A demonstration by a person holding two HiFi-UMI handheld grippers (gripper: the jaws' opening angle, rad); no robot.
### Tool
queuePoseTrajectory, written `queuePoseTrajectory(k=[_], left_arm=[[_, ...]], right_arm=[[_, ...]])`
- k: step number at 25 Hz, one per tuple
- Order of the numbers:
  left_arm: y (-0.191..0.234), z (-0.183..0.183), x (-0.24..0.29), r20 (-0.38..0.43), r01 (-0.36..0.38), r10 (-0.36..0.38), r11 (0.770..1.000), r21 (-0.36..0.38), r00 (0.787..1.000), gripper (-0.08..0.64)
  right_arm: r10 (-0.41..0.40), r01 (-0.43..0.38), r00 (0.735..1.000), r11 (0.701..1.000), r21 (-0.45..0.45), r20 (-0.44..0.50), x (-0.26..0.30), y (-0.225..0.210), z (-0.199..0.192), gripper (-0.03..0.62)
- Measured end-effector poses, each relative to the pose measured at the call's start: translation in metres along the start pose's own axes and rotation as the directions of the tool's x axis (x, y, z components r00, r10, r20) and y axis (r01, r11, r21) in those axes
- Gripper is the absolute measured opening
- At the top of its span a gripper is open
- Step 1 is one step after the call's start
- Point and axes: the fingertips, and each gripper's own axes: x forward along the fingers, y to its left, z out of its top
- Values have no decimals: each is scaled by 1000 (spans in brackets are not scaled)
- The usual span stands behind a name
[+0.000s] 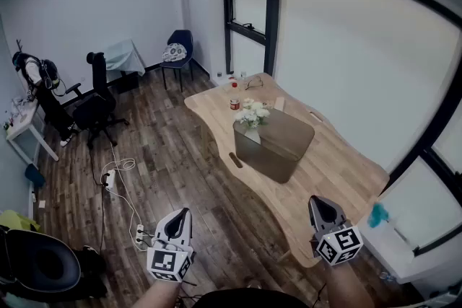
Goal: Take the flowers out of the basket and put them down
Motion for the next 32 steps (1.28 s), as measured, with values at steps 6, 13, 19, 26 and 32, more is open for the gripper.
queuePoseTrajectory(k=[6,13,19,26,32], left_arm=[[-16,-4,6,-5,19,-19,1000,4,1000,5],[-36,-13,14,-30,6,-6,1000,21,1000,5],[-42,-9,26,-27,-24,25,999,35,999,5],[-37,-9,63,-32,6,-4,999,53,999,5],[-25,-18,122,-7,69,-69,997,27,998,5]], right_arm=[[-15,15,1000,1000,21,2,-7,-11,-12,20],[-9,9,1000,999,41,3,-13,-33,-28,20],[16,-18,1000,997,73,24,-9,-48,-37,20],[32,-31,1000,994,107,1,14,-59,-48,20],[-78,76,997,993,90,13,33,-87,-47,20]])
